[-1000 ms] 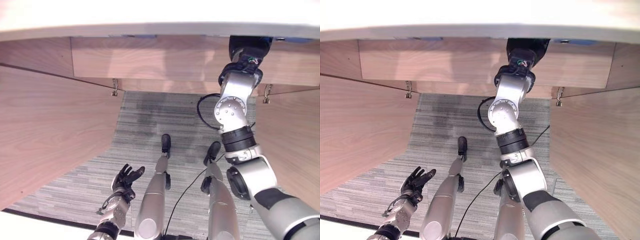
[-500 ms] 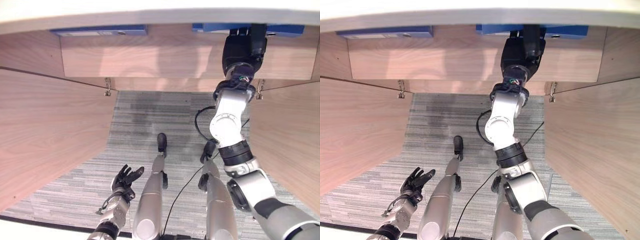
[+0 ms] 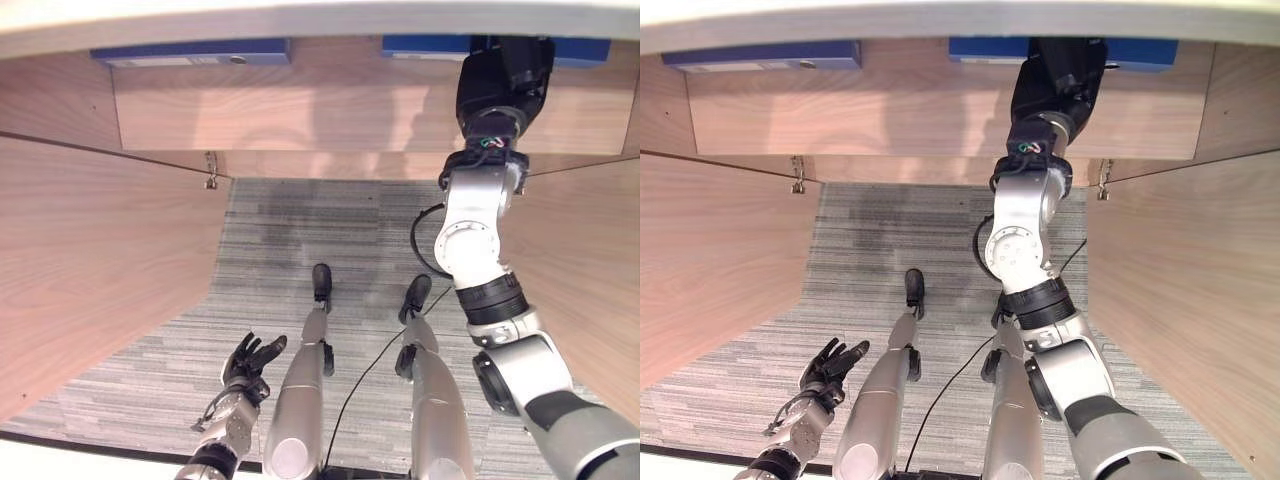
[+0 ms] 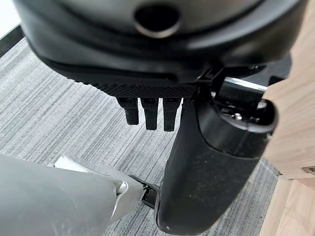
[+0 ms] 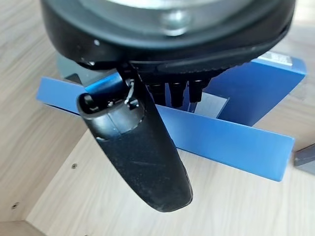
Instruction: Put the empty folder in the office cabinet
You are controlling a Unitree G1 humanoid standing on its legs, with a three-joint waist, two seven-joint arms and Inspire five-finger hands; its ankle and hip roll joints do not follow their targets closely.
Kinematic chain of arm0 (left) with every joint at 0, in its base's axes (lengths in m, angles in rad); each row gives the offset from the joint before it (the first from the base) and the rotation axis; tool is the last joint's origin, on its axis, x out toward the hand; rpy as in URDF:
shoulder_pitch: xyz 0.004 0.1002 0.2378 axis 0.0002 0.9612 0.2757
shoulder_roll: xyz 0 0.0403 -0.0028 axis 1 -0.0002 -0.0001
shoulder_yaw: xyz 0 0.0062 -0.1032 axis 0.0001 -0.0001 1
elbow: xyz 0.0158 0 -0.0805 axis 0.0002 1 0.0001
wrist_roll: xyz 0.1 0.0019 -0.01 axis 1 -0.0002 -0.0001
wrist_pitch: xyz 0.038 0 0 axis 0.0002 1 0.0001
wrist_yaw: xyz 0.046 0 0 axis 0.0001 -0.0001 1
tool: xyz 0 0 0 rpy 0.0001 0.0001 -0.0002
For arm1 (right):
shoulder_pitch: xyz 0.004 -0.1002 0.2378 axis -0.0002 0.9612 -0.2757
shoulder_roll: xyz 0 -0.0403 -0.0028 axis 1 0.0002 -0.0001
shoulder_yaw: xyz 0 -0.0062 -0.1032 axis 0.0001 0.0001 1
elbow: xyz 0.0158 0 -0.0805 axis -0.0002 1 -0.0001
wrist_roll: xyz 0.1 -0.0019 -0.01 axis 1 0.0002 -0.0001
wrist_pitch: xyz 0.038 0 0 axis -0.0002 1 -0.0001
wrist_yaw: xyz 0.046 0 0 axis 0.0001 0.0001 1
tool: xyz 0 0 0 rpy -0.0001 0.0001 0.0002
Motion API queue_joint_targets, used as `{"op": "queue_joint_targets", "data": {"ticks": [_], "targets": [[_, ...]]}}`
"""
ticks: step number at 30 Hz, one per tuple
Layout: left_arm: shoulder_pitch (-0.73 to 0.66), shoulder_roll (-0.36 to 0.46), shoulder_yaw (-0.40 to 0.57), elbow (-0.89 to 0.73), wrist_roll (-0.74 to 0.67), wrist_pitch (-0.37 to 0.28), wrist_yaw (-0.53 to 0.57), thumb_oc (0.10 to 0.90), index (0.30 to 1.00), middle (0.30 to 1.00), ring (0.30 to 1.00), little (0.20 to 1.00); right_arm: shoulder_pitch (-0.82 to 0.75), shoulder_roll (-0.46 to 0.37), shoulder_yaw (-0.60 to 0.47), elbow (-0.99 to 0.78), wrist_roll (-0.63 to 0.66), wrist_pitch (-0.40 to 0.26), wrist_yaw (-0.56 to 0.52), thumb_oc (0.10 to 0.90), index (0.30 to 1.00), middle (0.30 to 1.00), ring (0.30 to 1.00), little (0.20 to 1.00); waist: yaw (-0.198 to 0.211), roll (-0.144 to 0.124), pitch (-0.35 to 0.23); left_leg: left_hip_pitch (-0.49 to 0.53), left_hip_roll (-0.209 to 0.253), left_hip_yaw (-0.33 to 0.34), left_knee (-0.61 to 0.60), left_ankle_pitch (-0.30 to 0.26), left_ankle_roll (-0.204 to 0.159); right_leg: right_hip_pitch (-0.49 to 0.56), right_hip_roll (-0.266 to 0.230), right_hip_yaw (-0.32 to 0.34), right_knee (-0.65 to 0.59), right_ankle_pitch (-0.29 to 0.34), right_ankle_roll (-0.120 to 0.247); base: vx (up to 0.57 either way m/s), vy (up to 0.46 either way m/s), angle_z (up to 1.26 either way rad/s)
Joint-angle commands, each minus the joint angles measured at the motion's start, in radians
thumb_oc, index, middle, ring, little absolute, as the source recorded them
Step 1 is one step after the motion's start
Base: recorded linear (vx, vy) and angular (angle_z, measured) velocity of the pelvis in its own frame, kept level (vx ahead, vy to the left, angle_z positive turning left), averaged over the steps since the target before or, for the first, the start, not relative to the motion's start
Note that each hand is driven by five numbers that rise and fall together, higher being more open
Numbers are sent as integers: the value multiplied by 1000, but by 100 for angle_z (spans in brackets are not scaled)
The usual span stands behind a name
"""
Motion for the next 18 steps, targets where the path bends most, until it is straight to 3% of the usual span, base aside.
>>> {"op": "queue_joint_targets", "data": {"ticks": [1, 5, 8, 18], "targets": [[90, 79, 17, 12, -9, 0, 33, 800, 900, 900, 900, 900, -127, -21, 12, -57, -100, -31, 60, 800, 900, 900, 900, 900, -12, -36, -25, -26, -43, -33, 77, -138, -26, 26, 21, 10, -149, 10, 39, 0, 0, 0], [89, 83, 22, 13, -15, 1, 33, 800, 900, 900, 900, 900, -134, -24, 45, -26, -82, -7, 67, 800, 900, 900, 900, 900, -12, -37, -22, -23, -42, -30, 69, -132, -27, 25, 22, 9, -151, 12, 39, 0, 0, 0], [78, 84, 22, 25, -14, 12, 26, 800, 900, 900, 900, 900, -103, -53, 109, -7, -75, 52, 81, 800, 900, 900, 900, 900, -18, -45, -17, -21, -40, -31, 68, -130, -27, 25, 23, 10, -151, 14, 38, 0, 0, 0], [47, 75, 20, 20, 6, 23, 32, 800, 900, 900, 900, 900, -4, -30, 227, 13, -73, 164, 124, 800, 900, 900, 900, 900, -14, -47, -5, -25, -42, -33, 60, -119, -27, 22, 23, 5, -155, 20, 37, 0, 0, 0]]}}
